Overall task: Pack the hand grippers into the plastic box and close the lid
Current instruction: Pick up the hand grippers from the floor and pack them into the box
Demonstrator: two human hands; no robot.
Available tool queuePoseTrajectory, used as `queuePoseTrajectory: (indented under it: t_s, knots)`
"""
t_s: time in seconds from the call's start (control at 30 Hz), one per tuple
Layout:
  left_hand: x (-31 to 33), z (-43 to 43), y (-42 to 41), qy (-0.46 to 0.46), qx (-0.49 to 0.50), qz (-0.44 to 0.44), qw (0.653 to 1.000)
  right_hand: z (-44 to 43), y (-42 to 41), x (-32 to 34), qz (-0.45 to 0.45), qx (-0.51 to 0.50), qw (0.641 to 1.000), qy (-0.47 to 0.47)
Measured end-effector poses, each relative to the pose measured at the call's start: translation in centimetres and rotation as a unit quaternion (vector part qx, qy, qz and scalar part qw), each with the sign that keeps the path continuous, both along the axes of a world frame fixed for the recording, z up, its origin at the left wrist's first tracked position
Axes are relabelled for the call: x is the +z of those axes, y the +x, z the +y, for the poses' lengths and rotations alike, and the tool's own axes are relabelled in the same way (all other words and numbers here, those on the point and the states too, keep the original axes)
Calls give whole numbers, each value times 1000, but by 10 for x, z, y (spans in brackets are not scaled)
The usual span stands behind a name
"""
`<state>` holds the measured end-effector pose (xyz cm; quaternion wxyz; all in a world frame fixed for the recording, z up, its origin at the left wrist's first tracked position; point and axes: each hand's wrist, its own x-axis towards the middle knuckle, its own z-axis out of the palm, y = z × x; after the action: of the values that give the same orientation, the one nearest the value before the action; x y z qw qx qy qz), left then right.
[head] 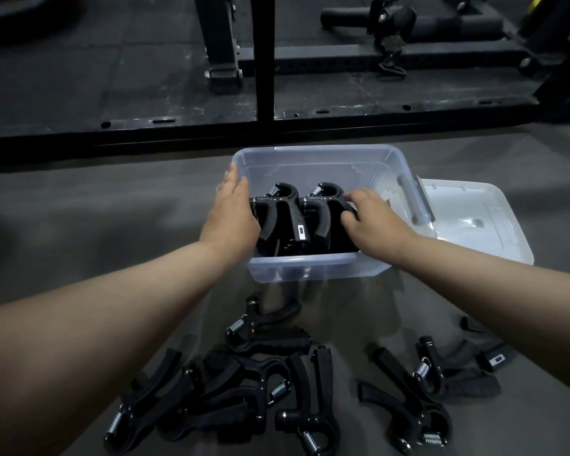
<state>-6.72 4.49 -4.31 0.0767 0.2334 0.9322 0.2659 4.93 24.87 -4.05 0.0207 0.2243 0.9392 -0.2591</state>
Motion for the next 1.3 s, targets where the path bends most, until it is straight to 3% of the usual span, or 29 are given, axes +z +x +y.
queuePoseTrajectory:
  t_s: [0.13, 0.3, 0.5, 0.63, 0.7, 0.77, 0.83, 0.97, 1.1, 1.3]
  knots:
    - [2, 2, 3, -78, -59, 78, 992, -14, 19, 2, 38, 56, 996, 60]
    - [4, 16, 37, -73, -106, 90, 988, -26, 40, -1, 56, 109, 984, 129]
    - [-5, 30, 63, -110, -208, 160, 959, -41, 82, -16, 116, 122, 971, 171]
    - [-8, 47, 75, -95, -226, 162, 956, -45, 132, -42, 95, 182, 963, 176]
    - [-10, 56, 81, -88, -233, 169, 954, -40, 160, -58, 39, 216, 962, 163]
    - [-12, 65, 88, -83, -242, 171, 952, -28, 186, -76, -34, 192, 971, 142]
    - [-12, 74, 95, -78, -249, 176, 949, -12, 203, -88, -93, 104, 982, 125]
    - [-10, 93, 105, -92, -244, 170, 950, 27, 212, -104, -210, -47, 970, 112]
    - [-6, 112, 111, -120, -259, 165, 944, 47, 216, -106, -222, -74, 970, 61]
    - [-5, 129, 124, -107, -347, 201, 910, 55, 227, -103, -184, -91, 977, 57]
